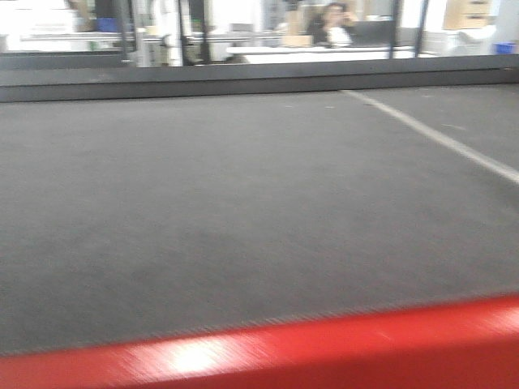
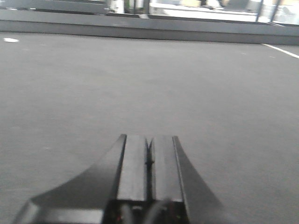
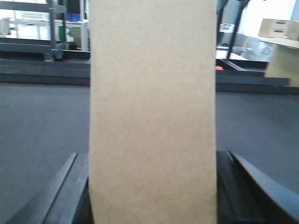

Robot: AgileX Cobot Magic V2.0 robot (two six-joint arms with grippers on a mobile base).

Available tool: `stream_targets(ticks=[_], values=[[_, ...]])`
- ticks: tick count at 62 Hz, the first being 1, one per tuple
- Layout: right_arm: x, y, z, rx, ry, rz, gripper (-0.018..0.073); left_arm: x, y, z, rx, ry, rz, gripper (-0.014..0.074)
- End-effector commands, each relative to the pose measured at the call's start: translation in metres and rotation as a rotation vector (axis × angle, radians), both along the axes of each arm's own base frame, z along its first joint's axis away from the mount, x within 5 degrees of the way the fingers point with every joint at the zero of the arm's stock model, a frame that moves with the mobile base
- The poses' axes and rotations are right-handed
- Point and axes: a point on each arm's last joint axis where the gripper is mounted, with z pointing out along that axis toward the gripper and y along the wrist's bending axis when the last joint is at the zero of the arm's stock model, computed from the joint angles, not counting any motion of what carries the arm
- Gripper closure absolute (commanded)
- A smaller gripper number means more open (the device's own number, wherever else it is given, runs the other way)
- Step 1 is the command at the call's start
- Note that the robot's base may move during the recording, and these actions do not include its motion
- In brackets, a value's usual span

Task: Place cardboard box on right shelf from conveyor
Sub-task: 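Drive the base to the steel shelf holding the box in the right gripper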

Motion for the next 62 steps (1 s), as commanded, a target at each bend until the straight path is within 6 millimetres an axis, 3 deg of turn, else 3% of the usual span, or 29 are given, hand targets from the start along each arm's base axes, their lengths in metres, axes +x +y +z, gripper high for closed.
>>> stream_targets(ticks=[1, 62], values=[[-0.0016, -0.0012, 0.017, 0.006, -0.115, -0.012, 0.0505, -0.0001, 0.0004, 0.0049, -0.009, -0.084, 0.005, 0.0713], [-0.0016, -0.0011, 0.017, 0.006, -0.115, -0.012, 0.0505, -0.0001, 0.0003, 0.0047, -0.009, -0.082, 0.004, 0.0713]])
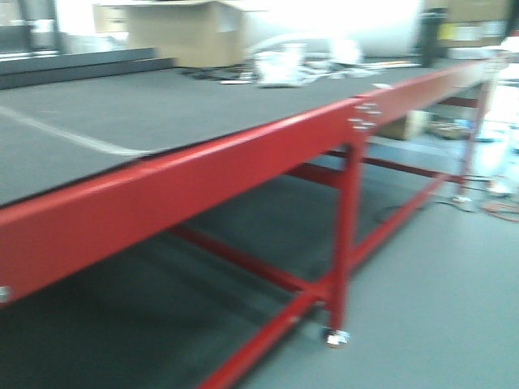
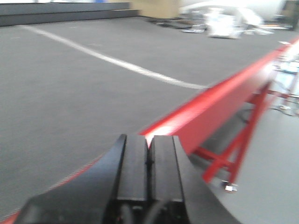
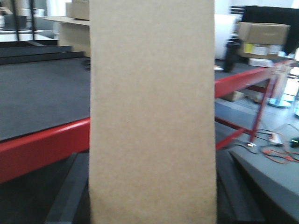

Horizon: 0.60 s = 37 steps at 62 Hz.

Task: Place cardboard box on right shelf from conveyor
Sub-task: 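Drive the base to the steel shelf holding the box in the right gripper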

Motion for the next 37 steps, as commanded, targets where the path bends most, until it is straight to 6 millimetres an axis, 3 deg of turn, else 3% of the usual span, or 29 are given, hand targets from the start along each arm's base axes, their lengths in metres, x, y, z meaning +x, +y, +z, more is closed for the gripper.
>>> stream_targets(ticks=[1, 37], values=[[-0.0016, -0.0012, 0.0173, 0.007, -0.119, -0.012, 0.0505, -0.0001, 0.0003, 0.0047, -0.009, -0.082, 0.004, 0.0713], [-0.0016, -0.0012, 0.0173, 0.007, -0.119, -0.012, 0.0505, -0.0001, 0.0003, 0.0047, -0.009, -0.082, 0.004, 0.0713]])
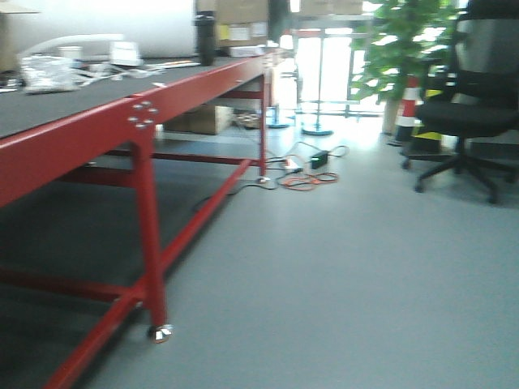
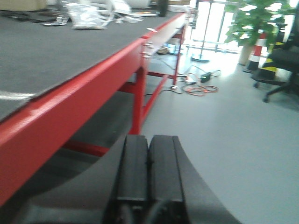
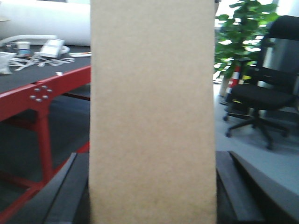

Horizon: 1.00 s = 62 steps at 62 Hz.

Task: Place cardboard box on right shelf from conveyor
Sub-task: 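Drive the base to the steel shelf holding the box in the right gripper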

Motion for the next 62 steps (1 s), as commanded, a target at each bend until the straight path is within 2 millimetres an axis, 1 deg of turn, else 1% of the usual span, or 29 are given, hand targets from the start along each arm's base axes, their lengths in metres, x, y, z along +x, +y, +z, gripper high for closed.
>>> stream_targets(ticks=[1, 62], values=[[-0.0016, -0.0012, 0.0173, 0.007, -0.119, -0.012, 0.0505, -0.0001, 0.0003, 0.0047, -0.009, -0.082, 0.004, 0.0712], [-0.0016, -0.0012, 0.0173, 0.007, -0.119, -0.012, 0.0505, -0.0001, 0.0003, 0.0047, -0.009, -0.082, 0.004, 0.0713]])
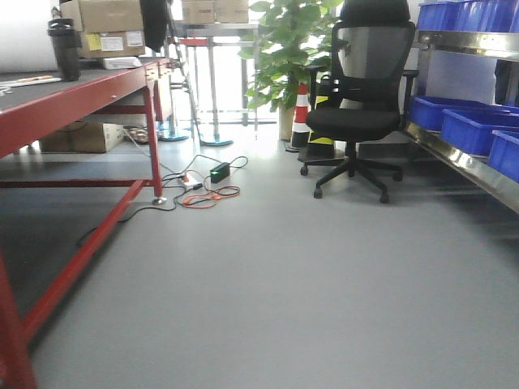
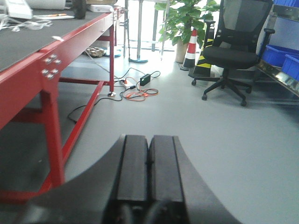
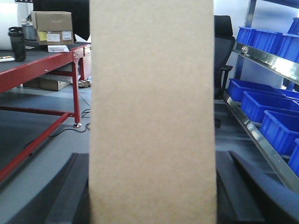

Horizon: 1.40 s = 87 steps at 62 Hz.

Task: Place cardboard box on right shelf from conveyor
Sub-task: 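Drive the base to the steel shelf holding the box in the right gripper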

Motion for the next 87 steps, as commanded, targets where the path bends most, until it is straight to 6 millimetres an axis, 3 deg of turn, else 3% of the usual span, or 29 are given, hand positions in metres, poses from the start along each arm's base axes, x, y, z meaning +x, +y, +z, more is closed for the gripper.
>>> stream_targets(ticks=[1, 87], values=[[-0.0016, -0.0012, 0.0173, 0.007, -0.119, -0.013, 0.0505, -0.0001, 0.0003, 0.0047, -0.009, -0.082, 0.004, 0.0713], [-0.0016, -0.0012, 0.0173, 0.007, -0.119, -0.013, 0.0505, -0.0001, 0.0003, 0.0047, -0.009, -0.082, 0.004, 0.0713]])
